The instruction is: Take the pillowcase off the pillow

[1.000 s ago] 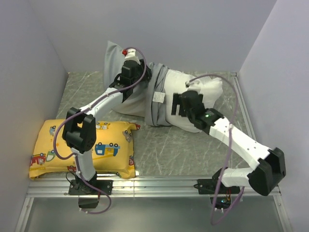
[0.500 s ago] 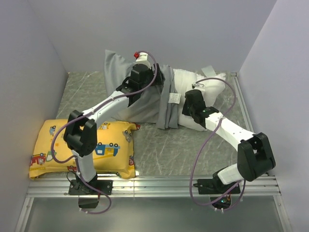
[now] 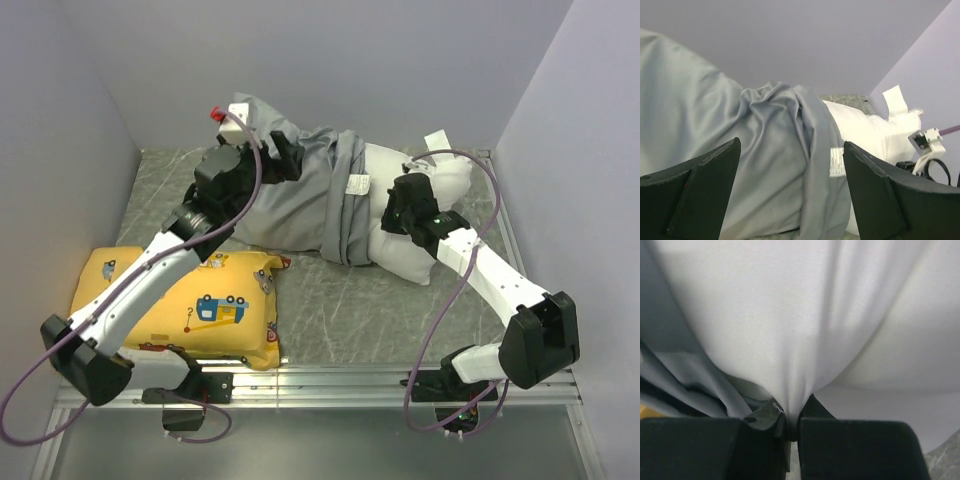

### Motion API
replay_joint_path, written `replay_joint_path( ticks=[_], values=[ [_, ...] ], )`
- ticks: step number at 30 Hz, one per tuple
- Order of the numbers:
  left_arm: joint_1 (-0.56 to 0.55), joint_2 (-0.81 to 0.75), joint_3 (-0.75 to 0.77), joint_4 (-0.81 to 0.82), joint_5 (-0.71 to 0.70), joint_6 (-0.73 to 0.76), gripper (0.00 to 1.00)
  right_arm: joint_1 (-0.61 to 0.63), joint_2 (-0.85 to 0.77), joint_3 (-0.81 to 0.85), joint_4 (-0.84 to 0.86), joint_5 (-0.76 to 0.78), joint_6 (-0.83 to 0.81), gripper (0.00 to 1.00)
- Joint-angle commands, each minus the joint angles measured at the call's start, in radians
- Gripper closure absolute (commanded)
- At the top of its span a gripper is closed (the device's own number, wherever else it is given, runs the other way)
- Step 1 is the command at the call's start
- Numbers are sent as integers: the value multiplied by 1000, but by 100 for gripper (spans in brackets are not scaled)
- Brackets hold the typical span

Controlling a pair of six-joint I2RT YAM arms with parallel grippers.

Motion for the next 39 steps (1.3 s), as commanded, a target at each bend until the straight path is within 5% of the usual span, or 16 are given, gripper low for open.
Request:
replay_joint_path(
  ticks=[1, 10, 21, 26, 29, 30, 32, 39],
  values=[
    [-9, -17, -132, 8, -9, -10, 11, -12, -52, 75, -16, -11, -4, 100],
    [-67, 58, -411, 301, 180, -96, 12, -12, -47, 76, -20, -20, 0, 100],
    [-150, 216, -410, 471, 194, -141, 6, -13, -47, 61, -5, -36, 7, 100],
    [-152, 341, -307, 339, 68, -171, 22, -15, -67, 91, -39, -13, -7, 100],
    [-141, 360, -269, 246, -56, -179, 56, -26, -82, 110, -61, 9, -19, 100],
    [-120, 352, -264, 229, -117, -184, 81, -33, -87, 110, -63, 9, -19, 100],
    [-81, 333, -270, 198, -156, -194, 95, -62, -110, 113, -74, 13, -23, 100],
    [262, 172, -336, 121, -248, -271, 100, -217, -171, 165, -131, -7, -19, 100]
  ],
)
